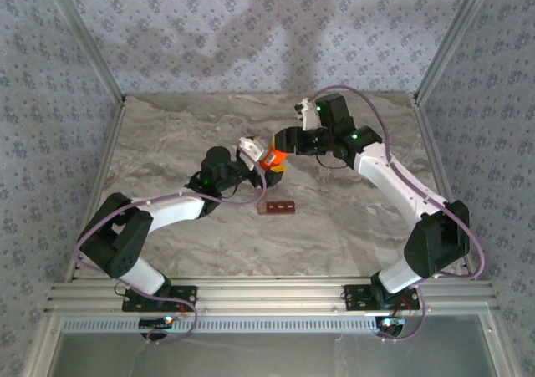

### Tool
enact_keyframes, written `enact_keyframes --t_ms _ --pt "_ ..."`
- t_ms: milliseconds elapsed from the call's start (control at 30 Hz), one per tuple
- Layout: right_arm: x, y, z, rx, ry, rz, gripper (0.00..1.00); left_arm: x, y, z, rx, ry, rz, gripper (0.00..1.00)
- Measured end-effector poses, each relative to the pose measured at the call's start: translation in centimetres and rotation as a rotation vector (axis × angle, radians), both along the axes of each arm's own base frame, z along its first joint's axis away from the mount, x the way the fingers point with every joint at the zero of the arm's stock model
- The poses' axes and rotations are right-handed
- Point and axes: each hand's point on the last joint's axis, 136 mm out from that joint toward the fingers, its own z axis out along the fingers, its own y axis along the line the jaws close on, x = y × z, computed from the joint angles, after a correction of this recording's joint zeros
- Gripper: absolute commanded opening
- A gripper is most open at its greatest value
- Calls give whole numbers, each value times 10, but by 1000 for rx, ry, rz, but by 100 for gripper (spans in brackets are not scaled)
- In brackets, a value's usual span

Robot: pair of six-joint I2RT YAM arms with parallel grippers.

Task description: Sort the pills into containers

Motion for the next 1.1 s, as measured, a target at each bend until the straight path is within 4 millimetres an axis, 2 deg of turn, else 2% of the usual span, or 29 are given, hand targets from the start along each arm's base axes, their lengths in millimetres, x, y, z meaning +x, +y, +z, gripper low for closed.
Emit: enact_keyframes --t_ms 233,533,733,833,1100 --pt "-2 3 0 0 0 8 35 -2 0 -7 10 41 -6 78" --pt "-6 7 -4 -3 4 20 35 -4 1 -8 15 63 -8 81" --pt "-6 10 -8 -7 13 27 35 -4 0 -8 19 72 -8 79" --pt "-6 12 -10 -10 17 30 35 -4 0 -8 17 80 -8 74" --pt "-4 14 -12 -7 11 31 36 -9 -2 -11 28 92 -23 48"
